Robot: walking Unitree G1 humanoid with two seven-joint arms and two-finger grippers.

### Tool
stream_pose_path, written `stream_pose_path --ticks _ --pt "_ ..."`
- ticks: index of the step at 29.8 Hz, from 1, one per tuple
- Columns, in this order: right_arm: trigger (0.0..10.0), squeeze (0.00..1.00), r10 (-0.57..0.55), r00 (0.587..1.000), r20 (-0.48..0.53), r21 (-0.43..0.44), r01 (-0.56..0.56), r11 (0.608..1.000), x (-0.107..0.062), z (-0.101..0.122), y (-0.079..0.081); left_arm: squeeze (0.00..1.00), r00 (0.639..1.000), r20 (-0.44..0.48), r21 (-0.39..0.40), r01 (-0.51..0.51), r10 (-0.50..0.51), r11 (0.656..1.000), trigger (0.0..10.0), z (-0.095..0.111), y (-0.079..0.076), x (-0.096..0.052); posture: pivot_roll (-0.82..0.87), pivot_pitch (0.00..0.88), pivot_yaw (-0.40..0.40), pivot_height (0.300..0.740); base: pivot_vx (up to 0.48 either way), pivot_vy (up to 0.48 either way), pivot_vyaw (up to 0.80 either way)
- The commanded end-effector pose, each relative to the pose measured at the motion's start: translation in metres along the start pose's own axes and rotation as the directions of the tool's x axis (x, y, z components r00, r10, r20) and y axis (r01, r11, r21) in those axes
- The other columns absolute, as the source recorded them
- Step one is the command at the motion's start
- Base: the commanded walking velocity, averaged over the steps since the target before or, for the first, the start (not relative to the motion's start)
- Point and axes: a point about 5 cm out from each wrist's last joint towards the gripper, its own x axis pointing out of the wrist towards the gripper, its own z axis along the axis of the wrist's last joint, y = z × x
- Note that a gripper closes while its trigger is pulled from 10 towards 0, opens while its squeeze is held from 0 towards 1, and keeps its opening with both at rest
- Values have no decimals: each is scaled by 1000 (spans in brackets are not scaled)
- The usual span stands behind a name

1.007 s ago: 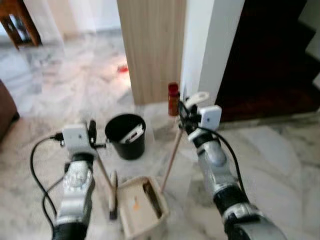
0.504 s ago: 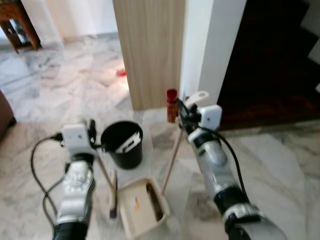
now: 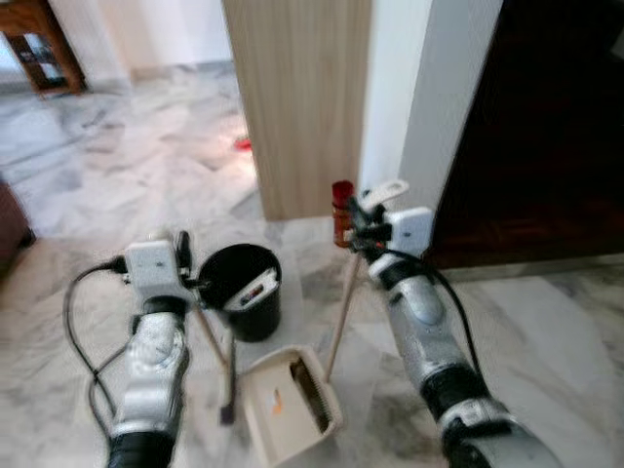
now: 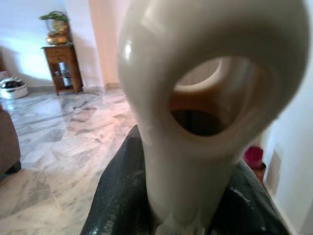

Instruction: Sweep floor

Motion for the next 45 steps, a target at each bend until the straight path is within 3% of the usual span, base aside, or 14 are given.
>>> stream_pose_path --ticks 1,8,17,40,45 --pt "10000 0 33 998 57 -2 -33 999 10 13 10 0 998 59 16 -20 19 1000 10000 11 9 2 98 19 50 740 0 0 0" --pt "10000 0 -84 991 107 80 76 994 16 26 -1 0 998 62 16 -24 23 1000 10000 11 9 2 97 16 47 740 0 0 0" --pt "10000 0 -244 955 169 76 234 969 22 43 -15 0 997 71 15 -37 36 999 10000 12 11 1 101 15 44 740 0 0 0" --pt "10000 0 -324 885 335 190 273 943 36 94 -14 0 997 77 7 -31 30 1000 10000 12 9 1 97 16 43 740 0 0 0" --pt "10000 0 -295 886 358 183 244 952 39 100 -6 0 997 67 5 -30 29 1000 10000 10 8 1 97 15 44 740 0 0 0"
